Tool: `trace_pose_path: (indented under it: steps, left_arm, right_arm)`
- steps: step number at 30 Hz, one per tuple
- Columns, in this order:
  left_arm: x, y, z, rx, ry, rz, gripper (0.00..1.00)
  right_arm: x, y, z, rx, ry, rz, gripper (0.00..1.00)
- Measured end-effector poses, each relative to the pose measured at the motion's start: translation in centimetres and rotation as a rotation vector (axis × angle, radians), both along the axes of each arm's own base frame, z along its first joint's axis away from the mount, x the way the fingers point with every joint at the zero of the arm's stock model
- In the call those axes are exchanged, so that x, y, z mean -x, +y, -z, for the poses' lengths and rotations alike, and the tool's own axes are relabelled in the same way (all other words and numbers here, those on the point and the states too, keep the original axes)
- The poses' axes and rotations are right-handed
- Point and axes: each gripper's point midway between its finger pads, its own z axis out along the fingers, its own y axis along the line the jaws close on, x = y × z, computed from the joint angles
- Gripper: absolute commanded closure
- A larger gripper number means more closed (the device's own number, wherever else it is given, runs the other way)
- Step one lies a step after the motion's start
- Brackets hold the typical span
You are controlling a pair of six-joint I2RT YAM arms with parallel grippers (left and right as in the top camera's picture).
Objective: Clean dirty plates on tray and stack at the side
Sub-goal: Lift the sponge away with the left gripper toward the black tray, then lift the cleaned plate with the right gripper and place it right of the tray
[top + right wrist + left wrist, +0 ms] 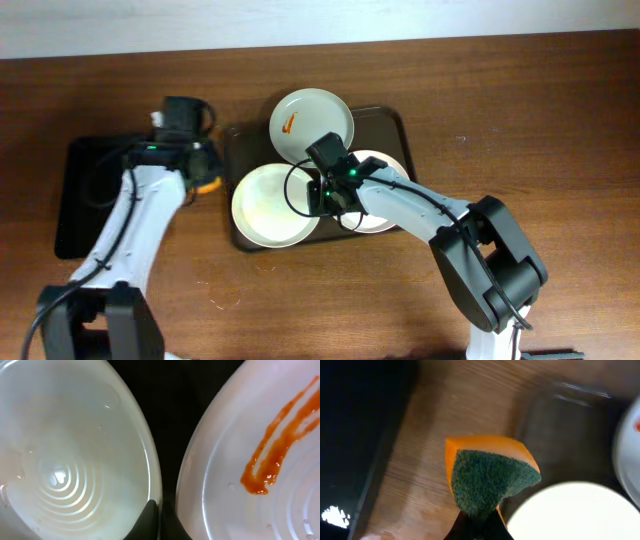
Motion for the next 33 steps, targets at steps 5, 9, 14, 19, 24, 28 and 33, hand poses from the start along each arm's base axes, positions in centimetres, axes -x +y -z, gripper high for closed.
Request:
trace_pose_path:
  steps: [5, 9, 14, 19, 24, 28, 33]
  left_arm:
    - [2.8, 4.6, 4.5, 0.096, 0.1, -0.132, 1.0]
    - [2.3, 5.2, 4.5, 0.109, 0.071, -0.16, 1.0]
    - [2.1, 4.9, 4.5, 0.147, 0.054, -0.203, 1.0]
    - [2.1, 4.2, 4.7, 0.188, 0.058, -0.19, 1.0]
    - [2.1, 3.9, 4.7, 0.204, 0.058, -0.183, 1.0]
    - [2.1, 3.7, 4.7, 0.213, 0.059, -0.179, 1.0]
    - [2.1, 3.7, 4.7, 0.213, 0.058, -0.179, 1.0]
  right_arm:
    - [0.2, 0.4, -1.7, 0.065, -0.007, -0.05, 0.96]
    - [-0.6, -1.4, -6.9, 0.235, -0.039, -0.057, 0.96]
    - [-2.9, -2.9, -12.7, 0.346, -0.155, -0.037, 0.96]
    - [-2.4, -3.0, -17.7, 0.683, -0.42, -0.063, 0.96]
    - [-0.2, 0.3, -23.2, 0.951, -0.76, -0.126, 0.96]
    - [-0.3, 0.5, -23.4, 0.953, -0.774, -0.123, 0.96]
    - [-3.1, -3.4, -17.0, 0.559, -0.361, 0.066, 0.96]
